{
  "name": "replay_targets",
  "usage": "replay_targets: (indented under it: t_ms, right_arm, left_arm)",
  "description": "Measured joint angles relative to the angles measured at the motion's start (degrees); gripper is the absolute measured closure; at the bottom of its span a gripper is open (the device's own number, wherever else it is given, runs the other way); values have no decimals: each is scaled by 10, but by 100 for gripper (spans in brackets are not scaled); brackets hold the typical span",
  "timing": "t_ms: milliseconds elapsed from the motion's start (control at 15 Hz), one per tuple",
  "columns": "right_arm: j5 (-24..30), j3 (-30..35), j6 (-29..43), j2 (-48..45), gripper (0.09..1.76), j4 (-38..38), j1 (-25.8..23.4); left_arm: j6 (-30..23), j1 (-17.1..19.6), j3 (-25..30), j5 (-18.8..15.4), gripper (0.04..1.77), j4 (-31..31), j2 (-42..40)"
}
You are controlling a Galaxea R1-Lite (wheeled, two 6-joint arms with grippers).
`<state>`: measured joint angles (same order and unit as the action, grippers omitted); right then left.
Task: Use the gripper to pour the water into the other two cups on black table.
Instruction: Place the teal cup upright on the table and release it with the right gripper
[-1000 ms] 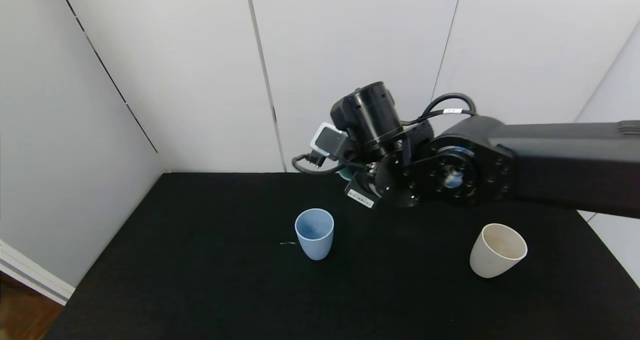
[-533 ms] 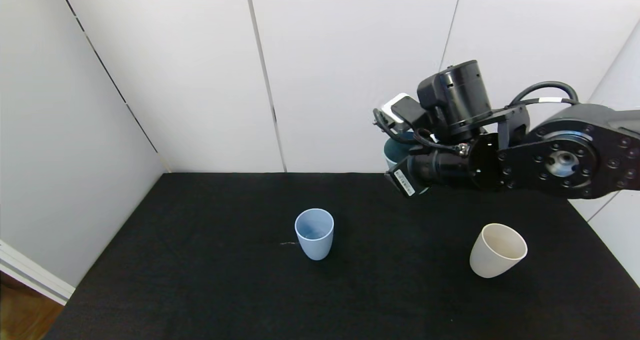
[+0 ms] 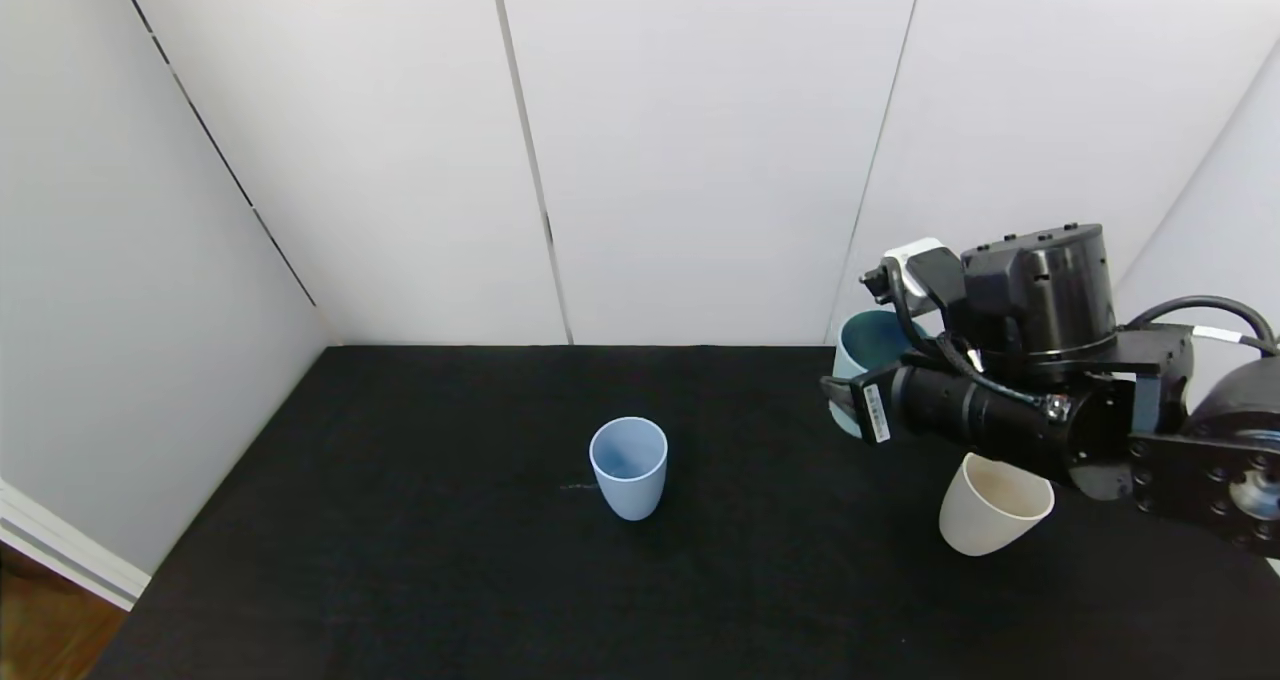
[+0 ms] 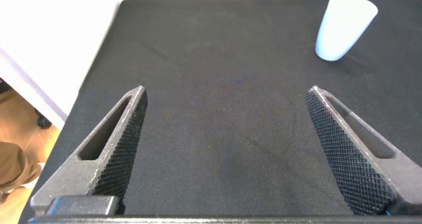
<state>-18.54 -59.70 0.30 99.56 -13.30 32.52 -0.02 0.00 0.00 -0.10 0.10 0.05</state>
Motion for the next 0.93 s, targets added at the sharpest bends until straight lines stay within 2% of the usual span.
replay_targets:
  t_ms: [267,733,933]
  right_arm:
    - [-3,68,74,-19,64,-19,18]
    - [-2,202,95,-9,65,-186,72]
    - [-3,234,106,15,65,-229,84]
  left_arm:
    - [0,0,0,0,9,0,0]
    - [0,0,0,0,9,0,0]
    - [0,0,0,0,9,0,0]
